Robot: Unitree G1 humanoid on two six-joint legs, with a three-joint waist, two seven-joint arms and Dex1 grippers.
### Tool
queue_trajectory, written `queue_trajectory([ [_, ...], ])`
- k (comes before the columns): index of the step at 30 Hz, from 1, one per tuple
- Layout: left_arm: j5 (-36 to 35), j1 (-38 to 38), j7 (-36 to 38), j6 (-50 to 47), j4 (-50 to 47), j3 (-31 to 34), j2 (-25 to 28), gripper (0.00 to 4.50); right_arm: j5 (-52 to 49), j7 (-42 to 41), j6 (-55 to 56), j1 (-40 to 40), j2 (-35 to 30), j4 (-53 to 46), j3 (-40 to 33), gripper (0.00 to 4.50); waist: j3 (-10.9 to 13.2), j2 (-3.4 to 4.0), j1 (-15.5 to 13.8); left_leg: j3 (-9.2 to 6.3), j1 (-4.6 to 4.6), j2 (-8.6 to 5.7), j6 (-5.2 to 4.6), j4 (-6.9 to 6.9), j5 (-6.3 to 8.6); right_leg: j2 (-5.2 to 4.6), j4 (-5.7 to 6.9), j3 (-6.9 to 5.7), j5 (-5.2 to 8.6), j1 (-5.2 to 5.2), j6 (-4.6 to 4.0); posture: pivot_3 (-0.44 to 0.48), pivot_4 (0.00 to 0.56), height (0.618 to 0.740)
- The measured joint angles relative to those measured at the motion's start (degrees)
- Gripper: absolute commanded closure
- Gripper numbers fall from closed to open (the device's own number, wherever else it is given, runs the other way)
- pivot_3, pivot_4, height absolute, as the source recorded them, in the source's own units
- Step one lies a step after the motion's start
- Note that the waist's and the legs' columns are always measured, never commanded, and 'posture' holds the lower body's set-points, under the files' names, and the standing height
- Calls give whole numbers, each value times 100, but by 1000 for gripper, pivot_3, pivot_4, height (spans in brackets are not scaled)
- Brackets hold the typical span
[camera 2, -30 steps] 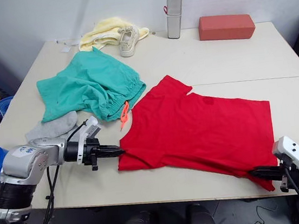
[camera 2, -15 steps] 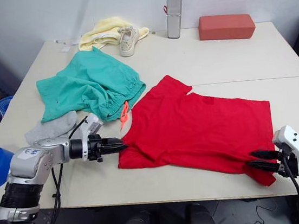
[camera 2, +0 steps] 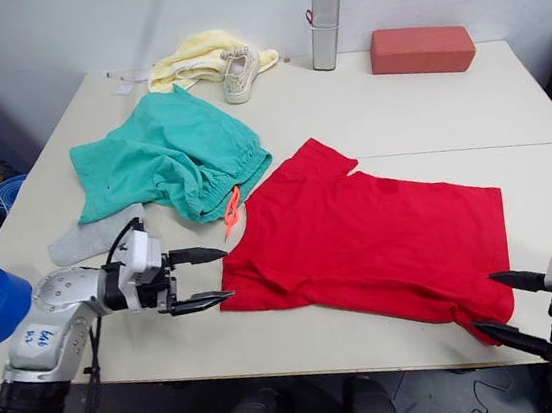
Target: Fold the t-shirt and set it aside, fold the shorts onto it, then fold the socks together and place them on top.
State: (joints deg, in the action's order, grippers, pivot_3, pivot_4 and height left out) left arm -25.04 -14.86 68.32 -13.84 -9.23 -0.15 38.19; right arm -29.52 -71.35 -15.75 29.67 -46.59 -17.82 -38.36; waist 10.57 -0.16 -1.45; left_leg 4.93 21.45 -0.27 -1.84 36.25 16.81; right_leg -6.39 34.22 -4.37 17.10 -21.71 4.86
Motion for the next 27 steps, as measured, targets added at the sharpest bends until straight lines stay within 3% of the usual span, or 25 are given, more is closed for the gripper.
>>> queue_trajectory([
  [5,645,131,11,871,160,-395,1,938,354,190,240,108,52,56,89,40,-3,6,14,6,-7,0,-25,0,13,0,4,5,0,0,0,0,150,740],
  [13,1459,-793,-155,1854,1316,-820,-274,938,770,231,322,-71,-281,786,264,40,-4,6,-5,12,-3,0,-43,4,13,-5,6,1,-2,0,3,0,150,740],
  [22,1658,-1303,-86,2139,1917,-1282,-839,938,888,191,293,-355,-477,1322,436,40,-3,5,-1,20,1,0,-50,11,-14,-2,5,-5,-7,1,13,0,150,740],
  [24,1702,-1332,-41,2155,1927,-1402,-887,938,894,185,272,-394,-515,1351,470,410,-3,5,-3,22,0,0,-47,18,-9,-2,6,-1,-10,4,18,0,150,740],
  [27,1894,-1435,-14,2176,2049,-1590,-959,938,930,203,190,-503,-561,1392,676,1339,-2,3,-2,21,-2,0,-55,28,15,-2,11,1,-13,9,23,0,150,740],
])
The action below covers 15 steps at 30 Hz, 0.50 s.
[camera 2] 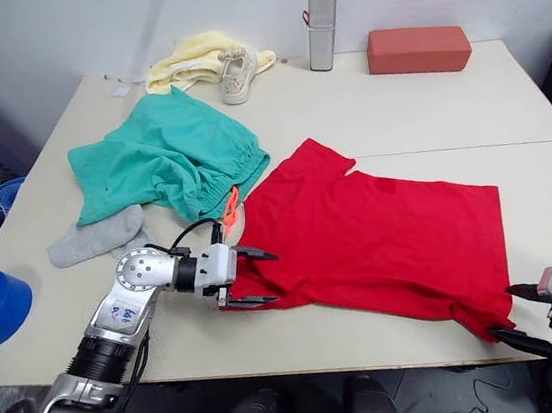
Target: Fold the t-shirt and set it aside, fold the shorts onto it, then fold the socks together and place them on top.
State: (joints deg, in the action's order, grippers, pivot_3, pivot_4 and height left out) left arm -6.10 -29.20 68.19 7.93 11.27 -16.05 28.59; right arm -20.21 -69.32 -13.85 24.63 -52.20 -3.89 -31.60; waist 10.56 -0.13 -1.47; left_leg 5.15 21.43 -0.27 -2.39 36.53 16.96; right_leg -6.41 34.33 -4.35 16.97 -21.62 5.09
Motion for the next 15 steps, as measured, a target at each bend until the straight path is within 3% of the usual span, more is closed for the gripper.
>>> queue_trajectory([
  [3,208,-138,-141,-41,145,-90,-123,1572,9,51,-8,-177,0,49,182,2438,2,-4,0,-1,0,0,0,13,0,0,12,1,0,0,0,0,150,740],
  [9,224,-221,-250,-299,213,-83,-169,3518,-19,71,-71,-246,-28,74,204,4500,1,-1,1,-2,5,1,4,31,3,0,16,1,0,-1,1,0,150,740],
  [12,140,-212,-252,-570,202,-64,-203,4431,-170,-45,-226,-244,-127,74,132,4500,1,-2,2,-2,11,2,-6,49,13,-2,19,2,-1,0,3,0,150,740],
  [15,33,-204,-313,-856,198,50,-226,4476,-262,-145,-314,-258,-220,130,-40,4500,1,-2,3,-2,12,2,-15,55,18,-3,19,5,-3,1,6,0,150,740],
])
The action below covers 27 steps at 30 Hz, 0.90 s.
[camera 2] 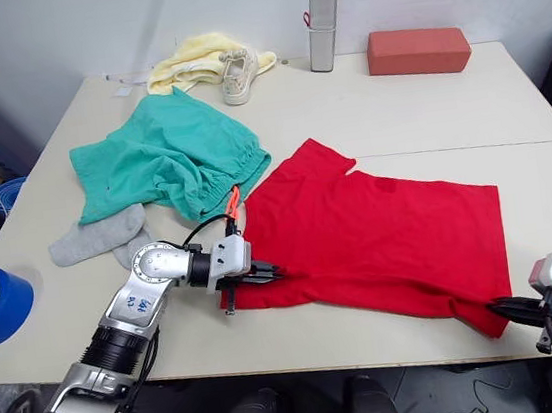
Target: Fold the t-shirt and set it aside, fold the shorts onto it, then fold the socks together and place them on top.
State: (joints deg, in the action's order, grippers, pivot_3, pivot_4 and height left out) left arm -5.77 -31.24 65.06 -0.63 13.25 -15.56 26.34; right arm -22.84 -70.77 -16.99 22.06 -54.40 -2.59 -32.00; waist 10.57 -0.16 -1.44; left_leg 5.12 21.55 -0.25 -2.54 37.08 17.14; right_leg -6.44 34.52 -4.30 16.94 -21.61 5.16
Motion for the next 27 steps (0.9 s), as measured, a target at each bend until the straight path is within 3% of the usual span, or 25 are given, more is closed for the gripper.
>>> queue_trajectory([
  [14,-26,-200,-507,-918,75,150,-163,4476,191,605,-357,-900,-86,505,412,4500,0,1,4,2,3,0,28,1,-11,-1,-3,0,0,-2,1,0,150,740],
  [15,-46,-199,-592,-1044,74,177,-208,4500,173,673,-433,-978,-41,509,416,4104,0,0,3,2,4,0,28,2,-11,-1,-3,-1,-1,-2,2,0,150,740],
  [19,-110,-191,-922,-1317,57,401,-354,3199,76,744,-510,-1026,12,492,410,2862,0,0,-2,0,4,0,25,0,-9,0,-2,-3,-1,-3,3,0,150,740],
  [22,-279,2,-993,-1012,-161,702,-322,2251,62,839,58,-1024,294,488,141,1835,-1,3,0,2,5,0,32,-3,-9,0,-7,-2,-2,-3,4,0,150,740],
  [23,-440,132,-961,-865,-294,883,-307,2239,5,852,290,-1021,407,457,-47,1516,-1,3,5,3,5,0,34,-3,-8,0,-8,-2,-2,-3,4,0,150,740],
  [25,-758,328,-844,-804,-539,1137,-247,2239,-217,844,369,-937,517,196,-332,1516,-1,3,17,5,4,0,35,-4,-7,0,-9,-1,-2,-3,5,0,150,740],
  [27,-1032,627,-645,-810,-940,1286,-77,2239,-559,784,270,-688,675,-463,-431,1880,-1,3,22,2,1,5,41,-9,-6,3,-9,-2,-1,-2,4,0,150,740],
])
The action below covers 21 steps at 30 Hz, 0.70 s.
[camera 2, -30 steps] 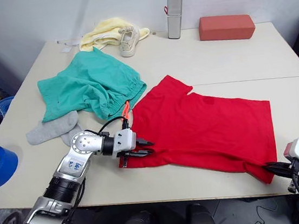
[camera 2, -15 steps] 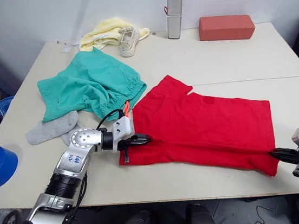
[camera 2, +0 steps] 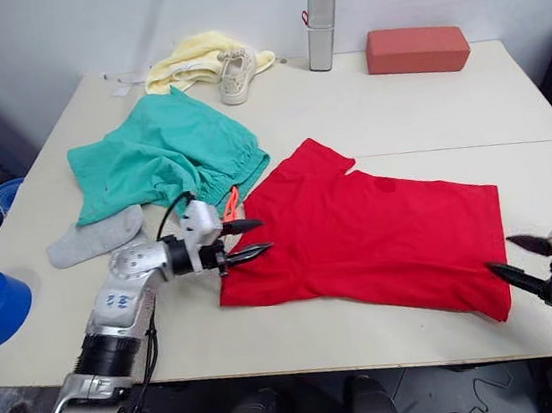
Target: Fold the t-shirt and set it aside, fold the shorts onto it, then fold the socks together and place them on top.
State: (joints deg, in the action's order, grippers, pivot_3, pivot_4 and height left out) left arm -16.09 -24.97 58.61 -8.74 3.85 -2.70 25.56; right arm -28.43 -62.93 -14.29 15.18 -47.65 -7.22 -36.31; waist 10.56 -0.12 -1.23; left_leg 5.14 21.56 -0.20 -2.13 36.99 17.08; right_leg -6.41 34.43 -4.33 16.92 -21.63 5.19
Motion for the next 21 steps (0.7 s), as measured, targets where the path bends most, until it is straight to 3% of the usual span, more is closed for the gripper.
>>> queue_trajectory([
  [6,134,661,19,12,-497,-257,198,2239,152,98,71,373,435,-1090,1028,3979,0,0,-22,3,0,-2,-32,7,14,-7,-1,9,-3,4,4,0,150,740],
  [8,376,774,-199,66,-490,-434,124,2643,474,417,230,234,719,-1066,1422,4500,0,0,-18,5,1,-2,-32,7,14,-10,-3,11,-4,4,4,0,150,740],
  [14,593,794,-740,83,-299,-550,-227,4471,1136,1038,696,-26,1148,-705,2092,4500,-1,1,-14,6,9,-2,-21,-4,8,-11,-4,6,1,-15,-5,0,150,740],
  [21,957,742,-938,-346,-334,-862,-39,4471,1508,1321,1290,-137,1170,-136,2252,4500,-7,2,-9,9,-4,-2,-39,2,20,-10,-6,5,2,5,-5,0,150,740],
])
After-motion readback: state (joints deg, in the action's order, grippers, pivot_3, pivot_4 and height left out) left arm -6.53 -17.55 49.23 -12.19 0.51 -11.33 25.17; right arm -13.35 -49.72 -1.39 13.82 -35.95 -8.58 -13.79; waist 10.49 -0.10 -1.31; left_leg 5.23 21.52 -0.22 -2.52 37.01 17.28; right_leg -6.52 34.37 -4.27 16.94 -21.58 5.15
